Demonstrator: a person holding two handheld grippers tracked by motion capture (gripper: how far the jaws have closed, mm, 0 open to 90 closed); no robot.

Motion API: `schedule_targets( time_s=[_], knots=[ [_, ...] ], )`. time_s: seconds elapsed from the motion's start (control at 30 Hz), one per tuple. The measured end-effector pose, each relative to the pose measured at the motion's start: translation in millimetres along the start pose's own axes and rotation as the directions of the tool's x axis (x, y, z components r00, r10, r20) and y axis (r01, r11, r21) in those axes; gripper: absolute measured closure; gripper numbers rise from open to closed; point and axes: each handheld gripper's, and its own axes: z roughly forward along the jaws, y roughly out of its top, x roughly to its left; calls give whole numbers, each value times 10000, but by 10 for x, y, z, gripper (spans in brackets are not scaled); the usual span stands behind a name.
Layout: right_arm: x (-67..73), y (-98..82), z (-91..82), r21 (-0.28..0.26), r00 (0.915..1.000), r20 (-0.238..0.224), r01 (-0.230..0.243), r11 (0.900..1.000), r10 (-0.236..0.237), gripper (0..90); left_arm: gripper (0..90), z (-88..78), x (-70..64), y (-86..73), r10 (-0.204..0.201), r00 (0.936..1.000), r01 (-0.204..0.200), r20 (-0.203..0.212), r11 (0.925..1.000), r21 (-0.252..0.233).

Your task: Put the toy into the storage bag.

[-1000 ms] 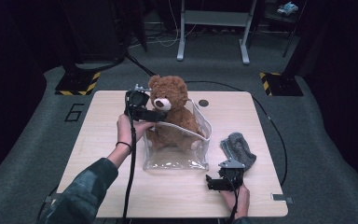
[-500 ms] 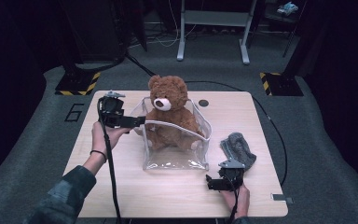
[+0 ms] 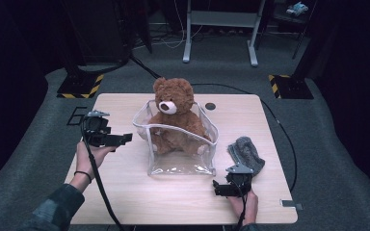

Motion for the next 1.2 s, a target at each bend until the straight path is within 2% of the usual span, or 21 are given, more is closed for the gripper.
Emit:
schedule_targets(
  time_s=[0.17, 0.33, 0.37, 0.4, 0.43, 0.47, 0.5, 0.57, 0.6, 0.63, 0.67, 0.73, 0.77, 0.8, 0.87, 0.93, 1.0, 1.03, 1.07, 1.1, 1.2],
  knots=[
    [0, 0, 0, -1, 10000, 1, 2, 10000, -2, 28, 62, 51, 108, -254, -66, 10000, 67, -57, 9998, 184],
    [0, 0, 0, -1, 10000, 0, -1, 10000, 1, 28, 64, 196, 267, -598, -200, 9997, 212, -151, 9964, 826],
    [1, 0, 0, 0, 10000, 1, -2, 10000, 2, 28, 63, 231, 285, -654, -325, 9993, 339, -186, 9962, 802],
    [0, 0, 0, 0, 10000, 3, -2, 10000, 2, 28, 62, 254, 318, -722, -375, 9991, 391, -174, 9944, 987],
    [1, 0, 0, 1, 10000, 2, -4, 10000, 4, 28, 63, 291, 338, -791, -623, 9978, 642, -211, 9928, 1008],
    [1, 0, 0, 1, 10000, 0, -3, 10000, 3, 28, 62, 324, 385, -867, -571, 9981, 595, -237, 9911, 1190],
    [0, 0, 0, 3, 10000, 0, -4, 10000, 4, 27, 60, 347, 398, -918, -796, 9965, 821, -261, 9899, 1159],
    [1, 0, 0, 4, 10000, 1, -8, 10000, 8, 28, 60, 405, 465, -1057, -804, 9957, 856, -458, 9882, 1274],
    [1, 0, 0, 3, 10000, 0, -6, 10000, 6, 28, 59, 416, 493, -1101, -807, 9959, 856, -416, 9873, 1336],
    [1, 0, 0, 3, 10000, 1, -4, 10000, 4, 28, 59, 442, 530, -1176, -1057, 9936, 1106, -408, 9834, 1436],
    [1, 0, 0, 3, 10000, 0, -10, 10000, 10, 28, 57, 477, 553, -1251, -1214, 9914, 1269, -480, 9826, 1354],
    [1, 0, 0, 1, 10000, 2, -8, 10000, 8, 28, 57, 514, 585, -1332, -1267, 9902, 1338, -588, 9811, 1399],
    [1, 0, 0, 3, 10000, 0, -8, 10000, 8, 27, 54, 535, 607, -1380, -1225, 9902, 1315, -669, 9796, 1522],
    [1, 0, 0, 2, 10000, 1, -7, 10000, 7, 28, 48, 559, 625, -1438, -1065, 9901, 1174, -916, 9853, 1240],
    [-1, 0, -1, 11, 10000, -13, 19, 10000, -19, 27, 46, 554, 630, -1483, -810, 9896, 929, -1188, 9908, 982],
    [-1, 0, -1, 19, 10000, -26, 33, 10000, -33, 27, 42, 566, 638, -1533, -754, 9892, 816, -1255, 9957, 449],
    [-1, 0, -1, 20, 10000, -25, 41, 10000, -41, 27, 44, 588, 634, -1587, -637, 9867, 630, -1498, 9980, -96],
    [1, 0, 0, 2, 10000, 7, 2, 10000, -2, 27, 50, 606, 631, -1623, -440, 9831, 373, -1775, 9985, -408],
    [-3, 1, 1, 0, 9999, -21, 101, 9999, -101, 28, 52, 620, 619, -1633, -172, 9769, 108, -2128, 9995, -311],
    [-1, 0, 0, -16, 10000, -19, 80, 10000, -80, 34, 53, 642, 603, -1625, 73, 9736, -112, -2281, 9998, -160],
    [-2, -1, -2, -21, 9999, -67, 144, 9999, -144, 37, 49, 646, 611, -1619, 217, 9755, -250, -2188, 9996, -123]
  ],
)
